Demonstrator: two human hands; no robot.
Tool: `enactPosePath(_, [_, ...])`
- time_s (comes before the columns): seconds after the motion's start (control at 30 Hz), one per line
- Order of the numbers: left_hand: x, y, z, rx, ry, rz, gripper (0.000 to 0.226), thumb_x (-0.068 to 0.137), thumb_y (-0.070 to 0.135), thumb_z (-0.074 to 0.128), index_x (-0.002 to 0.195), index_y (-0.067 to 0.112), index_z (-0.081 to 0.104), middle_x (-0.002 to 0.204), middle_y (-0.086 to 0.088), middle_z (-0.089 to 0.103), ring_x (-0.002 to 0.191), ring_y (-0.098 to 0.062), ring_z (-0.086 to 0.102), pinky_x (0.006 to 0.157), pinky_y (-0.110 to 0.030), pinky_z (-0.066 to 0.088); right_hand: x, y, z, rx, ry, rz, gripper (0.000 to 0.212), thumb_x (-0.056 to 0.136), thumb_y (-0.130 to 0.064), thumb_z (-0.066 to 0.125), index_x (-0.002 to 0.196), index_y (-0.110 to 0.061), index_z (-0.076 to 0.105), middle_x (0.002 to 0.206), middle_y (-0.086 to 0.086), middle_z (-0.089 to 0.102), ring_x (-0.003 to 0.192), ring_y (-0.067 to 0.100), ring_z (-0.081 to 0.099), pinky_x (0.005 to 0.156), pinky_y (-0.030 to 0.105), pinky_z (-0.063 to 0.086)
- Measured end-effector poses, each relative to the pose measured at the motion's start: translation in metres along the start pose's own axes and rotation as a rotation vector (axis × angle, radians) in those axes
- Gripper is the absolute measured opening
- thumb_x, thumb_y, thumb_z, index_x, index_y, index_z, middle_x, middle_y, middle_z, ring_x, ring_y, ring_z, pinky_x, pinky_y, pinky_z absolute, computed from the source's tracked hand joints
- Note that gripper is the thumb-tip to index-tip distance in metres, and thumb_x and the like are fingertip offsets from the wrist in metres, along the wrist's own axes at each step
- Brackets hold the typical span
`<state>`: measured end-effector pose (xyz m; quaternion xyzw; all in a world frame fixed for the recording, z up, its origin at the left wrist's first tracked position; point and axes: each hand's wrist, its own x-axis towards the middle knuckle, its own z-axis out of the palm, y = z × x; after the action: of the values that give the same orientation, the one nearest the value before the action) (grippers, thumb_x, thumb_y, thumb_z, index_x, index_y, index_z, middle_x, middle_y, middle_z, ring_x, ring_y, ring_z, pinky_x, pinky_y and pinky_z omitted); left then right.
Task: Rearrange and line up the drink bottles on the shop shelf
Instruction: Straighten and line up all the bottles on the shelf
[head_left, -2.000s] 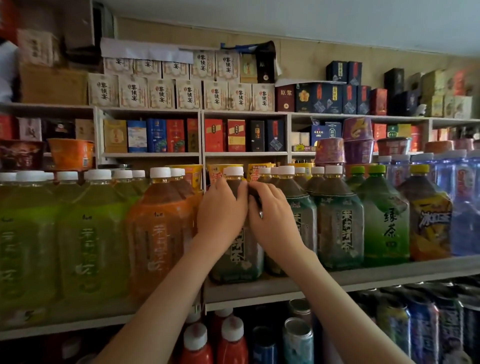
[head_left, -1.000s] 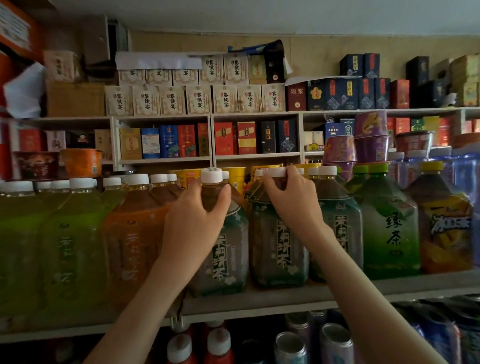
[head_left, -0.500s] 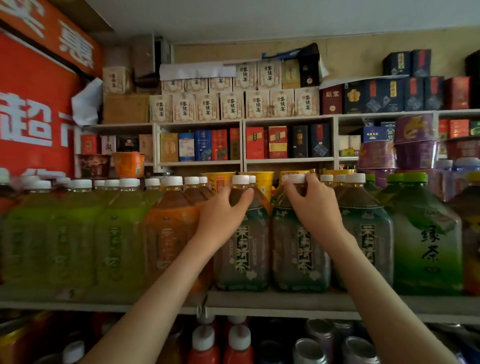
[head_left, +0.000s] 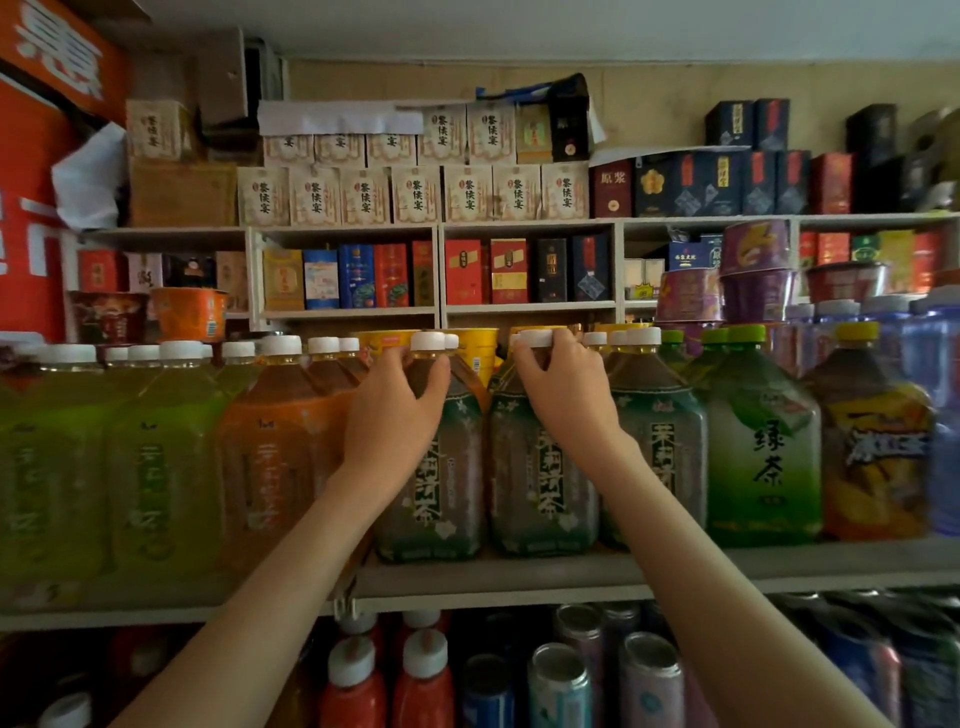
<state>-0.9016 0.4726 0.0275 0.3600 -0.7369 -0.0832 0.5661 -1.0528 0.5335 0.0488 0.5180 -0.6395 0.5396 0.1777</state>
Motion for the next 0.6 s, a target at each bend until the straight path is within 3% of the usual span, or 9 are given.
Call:
enactPosePath(0.1, [-0.022, 0.014, 0.009, 0.155, 0.179, 0.141, 0.069, 0.089, 0.042, 0.055, 0.142, 0.005, 0.031, 0.138, -0.012, 0.045, 0.127, -0.025, 0.044, 0.102, -0.032, 0.035, -0.004, -0.002, -0.002, 0.016, -0.035, 0.03, 0.035, 0.095, -0.044, 0.044, 0.106, -0.011, 0.05, 0.09, 0.001, 0.059, 0.073, 0.011, 0.055, 0.057, 0.024, 0.045])
enactPosePath(0.17, [-0.033, 0.02, 0.015, 0.27, 0.18, 0.254, 0.074, 0.085, 0.043, 0.059, 0.142, 0.005, 0.029, 0.144, -0.017, 0.036, 0.133, -0.03, 0.035, 0.111, -0.041, 0.028, -0.009, -0.003, -0.005, 0.053, -0.06, 0.051, 0.036, 0.095, -0.044, 0.045, 0.111, -0.012, 0.047, 0.097, 0.003, 0.061, 0.086, 0.017, 0.061, 0.07, 0.034, 0.054])
enactPosePath(0.27, [-0.04, 0.021, 0.018, 0.352, 0.107, 0.283, 0.077, 0.084, 0.045, 0.061, 0.144, 0.01, 0.029, 0.151, -0.016, 0.023, 0.14, -0.032, 0.022, 0.113, -0.051, 0.024, -0.025, -0.002, -0.006, -0.014, 0.004, -0.043, 0.052, 0.094, -0.04, 0.048, 0.134, -0.01, 0.036, 0.125, 0.006, 0.054, 0.113, 0.021, 0.055, 0.092, 0.036, 0.049])
enactPosePath(0.37, [-0.048, 0.019, 0.011, 0.298, 0.057, 0.307, 0.076, 0.085, 0.043, 0.062, 0.146, 0.013, 0.028, 0.156, -0.012, 0.015, 0.143, -0.028, 0.012, 0.116, -0.047, 0.015, -0.044, -0.009, -0.005, -0.043, 0.163, -0.199, 0.055, 0.094, -0.033, 0.051, 0.139, -0.008, 0.033, 0.131, 0.006, 0.048, 0.122, 0.02, 0.045, 0.101, 0.033, 0.036])
enactPosePath(0.47, [-0.058, 0.014, -0.009, 0.179, 0.039, 0.303, 0.068, 0.084, 0.041, 0.057, 0.143, 0.016, 0.035, 0.155, -0.006, 0.019, 0.142, -0.022, 0.016, 0.114, -0.041, 0.016, -0.061, -0.028, 0.004, 0.022, 0.232, -0.32, 0.046, 0.091, -0.023, 0.054, 0.133, -0.01, 0.04, 0.125, 0.004, 0.053, 0.118, 0.018, 0.047, 0.102, 0.032, 0.034])
enactPosePath(0.53, [-0.062, 0.008, -0.03, 0.108, 0.034, 0.304, 0.064, 0.081, 0.039, 0.054, 0.14, 0.017, 0.04, 0.152, -0.002, 0.026, 0.139, -0.016, 0.024, 0.111, -0.03, 0.02, -0.073, -0.046, 0.014, 0.08, 0.218, -0.381, 0.04, 0.09, -0.017, 0.054, 0.128, -0.012, 0.044, 0.12, 0.002, 0.055, 0.114, 0.014, 0.048, 0.098, 0.027, 0.037])
enactPosePath(0.6, [-0.066, -0.004, -0.056, 0.081, 0.054, 0.322, 0.06, 0.08, 0.034, 0.055, 0.137, 0.016, 0.044, 0.146, 0.0, 0.035, 0.132, -0.007, 0.031, 0.105, -0.011, 0.023, -0.084, -0.065, 0.028, 0.156, 0.176, -0.439, 0.036, 0.089, -0.013, 0.055, 0.124, -0.011, 0.048, 0.116, 0.001, 0.056, 0.109, 0.012, 0.049, 0.093, 0.025, 0.04])
